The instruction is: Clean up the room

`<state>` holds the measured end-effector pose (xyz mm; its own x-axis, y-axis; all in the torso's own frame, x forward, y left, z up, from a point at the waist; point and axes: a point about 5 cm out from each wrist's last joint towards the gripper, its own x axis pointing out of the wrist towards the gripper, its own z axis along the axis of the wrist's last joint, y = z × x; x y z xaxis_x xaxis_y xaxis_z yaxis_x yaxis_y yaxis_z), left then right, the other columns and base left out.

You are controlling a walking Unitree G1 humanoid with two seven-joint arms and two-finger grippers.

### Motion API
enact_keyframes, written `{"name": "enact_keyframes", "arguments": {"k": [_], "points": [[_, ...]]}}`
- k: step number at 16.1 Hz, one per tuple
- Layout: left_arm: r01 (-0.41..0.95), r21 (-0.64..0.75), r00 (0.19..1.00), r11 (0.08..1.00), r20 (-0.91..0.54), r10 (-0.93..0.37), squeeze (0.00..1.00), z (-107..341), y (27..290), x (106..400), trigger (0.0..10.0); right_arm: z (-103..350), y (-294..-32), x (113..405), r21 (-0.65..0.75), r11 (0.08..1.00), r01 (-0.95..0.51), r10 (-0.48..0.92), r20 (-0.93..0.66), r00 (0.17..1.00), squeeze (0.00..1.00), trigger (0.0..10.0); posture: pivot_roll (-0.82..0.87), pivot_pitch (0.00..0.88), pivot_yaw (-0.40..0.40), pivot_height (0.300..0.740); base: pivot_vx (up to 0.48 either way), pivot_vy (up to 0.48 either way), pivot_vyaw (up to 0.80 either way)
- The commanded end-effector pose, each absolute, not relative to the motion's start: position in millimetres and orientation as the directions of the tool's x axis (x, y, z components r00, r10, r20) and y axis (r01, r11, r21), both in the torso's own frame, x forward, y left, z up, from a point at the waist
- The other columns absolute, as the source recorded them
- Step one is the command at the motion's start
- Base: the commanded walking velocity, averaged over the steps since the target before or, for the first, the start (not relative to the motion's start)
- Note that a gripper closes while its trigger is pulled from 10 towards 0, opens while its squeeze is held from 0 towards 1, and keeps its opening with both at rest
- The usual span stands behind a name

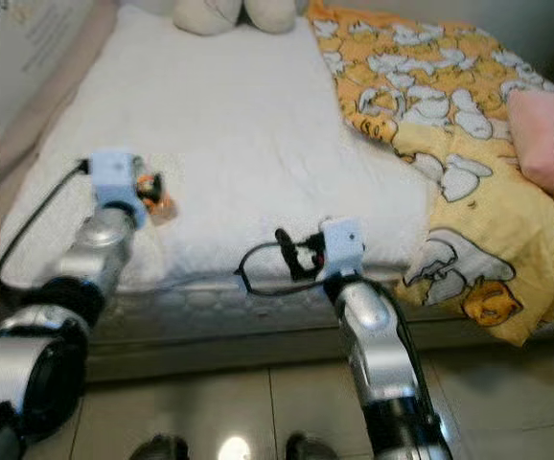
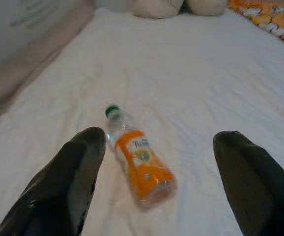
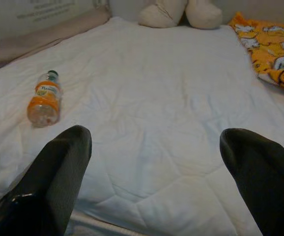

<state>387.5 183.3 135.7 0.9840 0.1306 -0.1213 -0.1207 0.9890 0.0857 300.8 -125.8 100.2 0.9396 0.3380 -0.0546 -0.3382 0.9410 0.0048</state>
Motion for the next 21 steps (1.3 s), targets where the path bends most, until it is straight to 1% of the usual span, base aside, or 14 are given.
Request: {"name": "enact_keyframes", "arguments": {"k": [1, 2, 4, 5, 10, 12, 15, 20, 21], "points": [[-0.097, 0.076, 0.988, 0.992, -0.110, 0.105, 1.00, 138.5, 175.5, 389.7, 10.0, 98.4, -130.2, 301.8, -0.001, 0.947, -0.321, 0.320, -0.068, 0.945, 0.00, 10.0, -0.10, 0.053, -0.004, 0.740, 0.000, 0.000, -0.78], [-0.107, 0.086, 0.986, 0.991, -0.119, 0.117, 1.00, 138.0, 177.1, 390.2, 10.0, 98.1, -129.4, 301.5, 0.000, 0.947, -0.322, 0.321, -0.065, 0.945, 0.00, 10.0, -0.10, 0.052, -0.004, 0.740, 0.000, 0.000, -0.77], [-0.112, 0.084, 0.982, 0.990, -0.144, 0.124, 1.00, 137.7, 177.6, 391.6, 10.0, 98.2, -128.9, 301.1, 0.004, 0.947, -0.322, 0.322, -0.056, 0.945, 0.00, 10.0, -0.10, 0.048, -0.003, 0.740, 0.000, 0.000, 0.00], [-0.119, 0.078, 0.980, 0.990, -0.151, 0.130, 0.00, 139.4, 178.0, 392.9, 10.0, 98.6, -128.7, 301.1, 0.004, 0.946, -0.323, 0.322, -0.054, 0.945, 0.00, 10.0, -0.10, 0.048, -0.003, 0.740, 0.000, 0.000, 0.00], [-0.096, 0.053, 0.985, 0.994, -0.141, 0.103, 0.00, 142.9, 172.3, 395.3, 10.0, 98.8, -129.6, 301.2, 0.000, 0.949, -0.315, 0.315, -0.047, 0.948, 0.00, 10.0, -0.11, 0.037, 0.001, 0.740, 0.000, 0.000, 0.00], [-0.106, 0.055, 0.979, 0.993, -0.169, 0.114, 0.00, 138.4, 171.7, 394.3, 10.0, 98.1, -128.1, 300.4, 0.003, 0.948, -0.319, 0.319, -0.046, 0.947, 0.00, 10.0, -0.11, 0.038, 0.001, 0.740, 0.472, 0.000, 0.00], [-0.134, 0.027, 0.977, 0.991, -0.164, 0.137, 0.00, 140.5, 173.8, 395.0, 10.0, 97.7, -126.7, 299.7, 0.000, 0.946, -0.324, 0.323, -0.046, 0.945, 0.00, 10.0, -0.11, 0.040, 0.001, 0.740, 0.466, 0.000, 0.00], [-0.169, 0.024, 0.972, 0.985, -0.163, 0.171, 0.00, 141.5, 179.5, 394.9, 10.0, 97.6, -127.2, 300.0, 0.000, 0.947, -0.323, 0.322, -0.047, 0.945, 0.00, 10.0, -0.11, 0.048, -0.001, 0.740, 0.446, 0.000, 0.00], [-0.184, 0.022, 0.969, 0.983, -0.161, 0.185, 0.00, 142.7, 182.2, 395.2, 10.0, 97.6, -127.2, 300.1, 0.000, 0.946, -0.325, 0.324, -0.047, 0.945, 0.00, 10.0, -0.11, 0.050, -0.002, 0.740, 0.386, 0.285, 0.00]]}}
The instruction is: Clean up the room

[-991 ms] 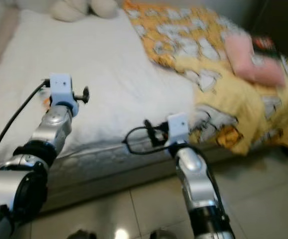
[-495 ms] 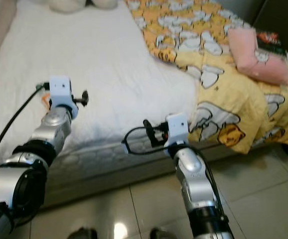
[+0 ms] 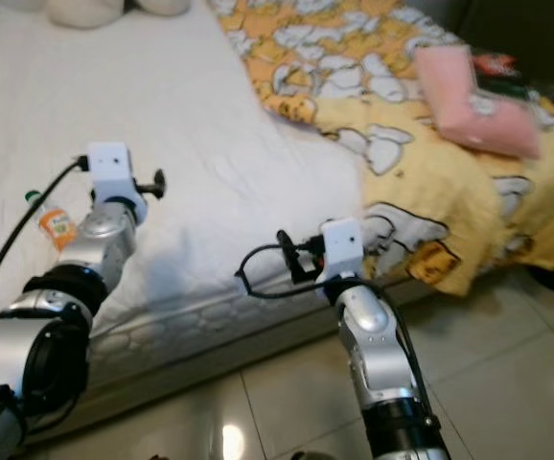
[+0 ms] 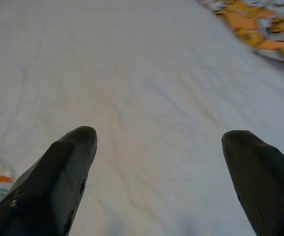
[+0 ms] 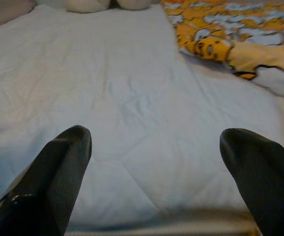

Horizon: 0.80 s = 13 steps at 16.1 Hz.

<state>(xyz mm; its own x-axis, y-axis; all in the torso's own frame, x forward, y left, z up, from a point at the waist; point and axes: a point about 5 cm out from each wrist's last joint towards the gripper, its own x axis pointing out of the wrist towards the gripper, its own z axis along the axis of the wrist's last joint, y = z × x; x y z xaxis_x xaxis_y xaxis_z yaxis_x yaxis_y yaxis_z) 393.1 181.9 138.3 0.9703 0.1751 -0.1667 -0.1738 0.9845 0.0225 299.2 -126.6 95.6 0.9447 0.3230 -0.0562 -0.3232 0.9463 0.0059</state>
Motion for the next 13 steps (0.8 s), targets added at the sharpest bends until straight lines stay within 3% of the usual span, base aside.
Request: {"name": "enact_keyframes", "arguments": {"k": [1, 5, 8, 13], "points": [[-0.201, 0.019, 0.967, 0.979, -0.156, 0.202, 0.00, 144.2, 184.8, 395.4, 10.0, 97.6, -127.6, 300.2, 0.000, 0.946, -0.325, 0.325, -0.048, 0.945, 0.00, 10.0, -0.11, 0.050, -0.003, 0.740, 0.382, 0.289, 0.00], [-0.240, 0.023, 0.958, 0.970, -0.156, 0.241, 0.00, 146.9, 191.5, 395.7, 10.0, 97.5, -127.4, 300.3, -0.001, 0.945, -0.327, 0.327, -0.049, 0.944, 0.00, 10.0, -0.11, 0.053, -0.003, 0.740, 0.387, 0.224, 0.00], [-0.302, 0.011, 0.926, 0.953, -0.234, 0.296, 0.00, 145.2, 208.3, 394.3, 10.0, 95.5, -126.0, 299.3, 0.001, 0.943, -0.334, 0.334, -0.057, 0.941, 0.00, 10.0, -0.11, 0.060, -0.001, 0.740, 0.000, 0.000, 0.00], [-0.253, -0.004, 0.893, 0.967, -0.387, 0.232, 0.00, 133.7, 199.9, 392.9, 10.0, 94.6, -124.7, 298.1, 0.004, 0.942, -0.337, 0.337, -0.061, 0.940, 0.00, 10.0, -0.11, 0.065, 0.004, 0.740, 0.000, 0.000, 0.00]]}}
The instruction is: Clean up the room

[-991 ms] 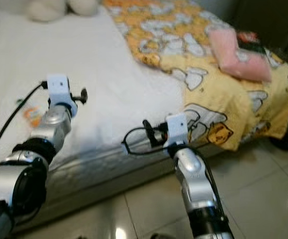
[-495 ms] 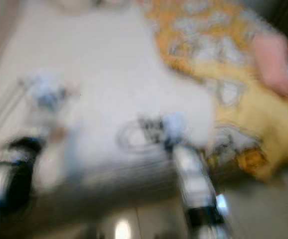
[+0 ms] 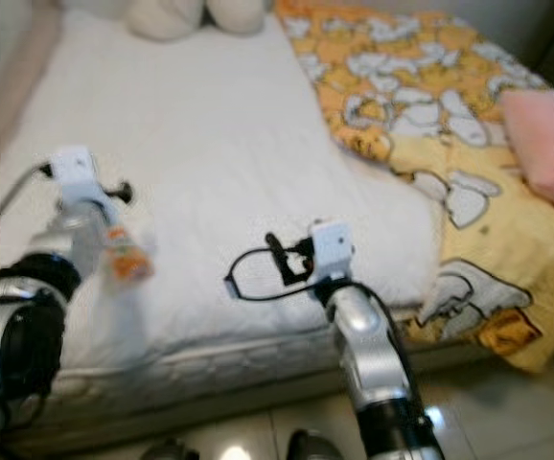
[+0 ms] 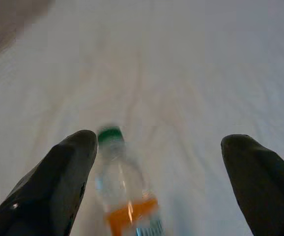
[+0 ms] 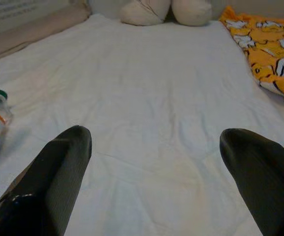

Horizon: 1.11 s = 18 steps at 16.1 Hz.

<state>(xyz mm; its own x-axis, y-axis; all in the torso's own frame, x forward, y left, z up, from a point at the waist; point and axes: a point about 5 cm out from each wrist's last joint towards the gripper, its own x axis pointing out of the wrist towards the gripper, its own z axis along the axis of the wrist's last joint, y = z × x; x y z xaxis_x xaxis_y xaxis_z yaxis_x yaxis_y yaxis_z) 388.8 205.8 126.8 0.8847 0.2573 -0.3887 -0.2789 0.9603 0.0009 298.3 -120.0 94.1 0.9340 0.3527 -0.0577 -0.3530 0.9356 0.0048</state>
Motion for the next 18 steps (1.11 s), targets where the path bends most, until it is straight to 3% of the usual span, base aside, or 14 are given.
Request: {"name": "enact_keyframes", "arguments": {"k": [1, 5, 11, 18], "points": [[-0.248, -0.017, 0.885, 0.968, -0.410, 0.220, 0.00, 131.3, 197.3, 392.4, 10.0, 94.2, -124.4, 297.6, 0.004, 0.942, -0.337, 0.337, -0.062, 0.940, 0.00, 10.0, -0.11, 0.069, 0.007, 0.740, 0.000, 0.000, 0.00], [-0.201, -0.072, 0.873, 0.977, -0.465, 0.145, 0.00, 126.4, 175.7, 392.9, 10.0, 92.2, -123.1, 292.9, 0.011, 0.942, -0.335, 0.335, -0.065, 0.940, 0.00, 10.0, -0.13, 0.078, 0.020, 0.740, 0.000, 0.000, 0.00], [-0.285, 0.044, 0.803, 0.957, -0.534, 0.264, 0.00, 100.1, 188.0, 377.8, 10.0, 90.2, -122.6, 289.6, 0.017, 0.945, -0.328, 0.328, -0.069, 0.942, 0.00, 10.0, -0.13, 0.072, 0.038, 0.740, 0.000, 0.000, 0.00], [-0.352, -0.102, 0.723, 0.930, -0.661, 0.201, 0.00, 64.9, 176.9, 357.7, 10.0, 89.2, -121.1, 287.2, 0.019, 0.940, -0.341, 0.341, -0.081, 0.937, 0.00, 10.0, -0.13, 0.072, 0.037, 0.740, 0.000, 0.000, 0.00]]}}
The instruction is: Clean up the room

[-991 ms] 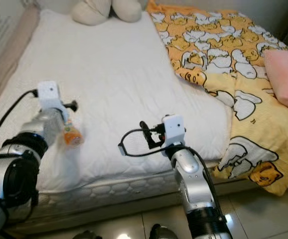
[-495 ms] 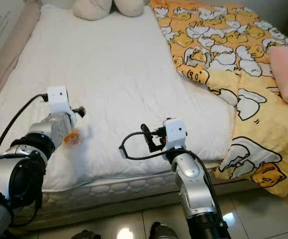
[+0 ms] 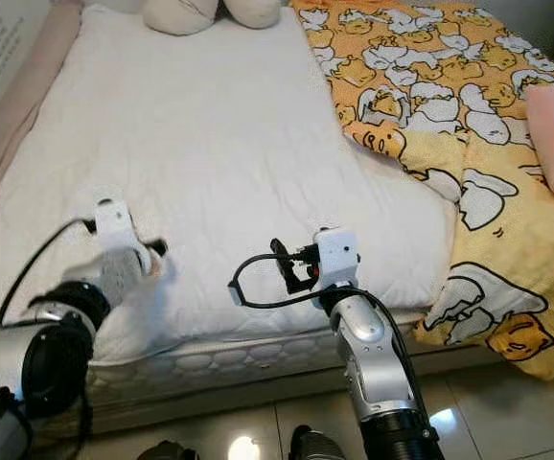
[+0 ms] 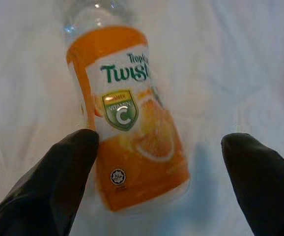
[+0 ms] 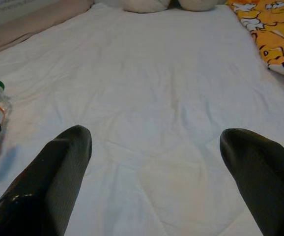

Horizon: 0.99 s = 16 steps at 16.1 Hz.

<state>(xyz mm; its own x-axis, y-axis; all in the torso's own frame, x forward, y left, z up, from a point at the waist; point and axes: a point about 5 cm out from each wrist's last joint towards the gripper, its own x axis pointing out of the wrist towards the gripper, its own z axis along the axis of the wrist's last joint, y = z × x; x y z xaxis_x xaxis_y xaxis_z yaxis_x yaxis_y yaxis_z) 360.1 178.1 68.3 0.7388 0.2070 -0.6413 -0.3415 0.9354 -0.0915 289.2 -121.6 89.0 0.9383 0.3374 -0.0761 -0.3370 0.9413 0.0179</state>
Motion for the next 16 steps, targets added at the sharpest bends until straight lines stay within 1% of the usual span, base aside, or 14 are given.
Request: {"name": "enact_keyframes", "arguments": {"k": [1, 4, 5, 6, 10, 16], "points": [[-0.349, -0.114, 0.716, 0.930, -0.673, 0.186, 0.00, 61.2, 174.4, 355.5, 10.0, 89.3, -121.3, 287.2, 0.018, 0.940, -0.341, 0.341, -0.082, 0.936, 0.00, 10.0, -0.13, 0.075, 0.035, 0.740, 0.000, 0.000, 0.00], [-0.336, -0.099, 0.708, 0.937, -0.682, 0.182, 0.00, 54.7, 174.0, 351.2, 10.0, 89.6, -121.2, 287.1, 0.017, 0.939, -0.343, 0.344, -0.084, 0.935, 0.00, 10.0, -0.13, 0.075, 0.035, 0.740, 0.000, 0.000, 0.00], [-0.322, -0.091, 0.715, 0.942, -0.675, 0.180, 0.00, 54.0, 175.3, 350.8, 2.6, 90.2, -121.8, 287.0, 0.015, 0.939, -0.343, 0.343, -0.084, 0.936, 0.00, 10.0, -0.14, 0.079, 0.031, 0.740, 0.000, 0.000, 0.00], [-0.307, -0.068, 0.732, 0.949, -0.654, 0.191, 0.00, 56.2, 178.4, 352.3, 0.0, 90.8, -122.4, 287.0, 0.013, 0.940, -0.342, 0.341, -0.084, 0.936, 0.00, 10.0, -0.14, 0.079, 0.031, 0.740, 0.000, 0.000, 0.00], [-0.276, -0.018, 0.767, 0.961, -0.607, 0.209, 0.00, 63.5, 184.1, 356.9, 0.0, 91.7, -122.2, 288.1, 0.014, 0.939, -0.343, 0.343, -0.083, 0.936, 0.00, 10.0, -0.14, 0.081, 0.027, 0.740, 0.000, 0.000, 0.00], [-0.272, -0.041, 0.789, 0.961, -0.581, 0.199, 0.00, 66.2, 185.4, 358.8, 0.0, 91.9, -121.6, 289.3, 0.013, 0.938, -0.347, 0.347, -0.086, 0.934, 0.00, 10.0, -0.14, 0.078, 0.023, 0.740, 0.000, 0.000, 0.00]]}}
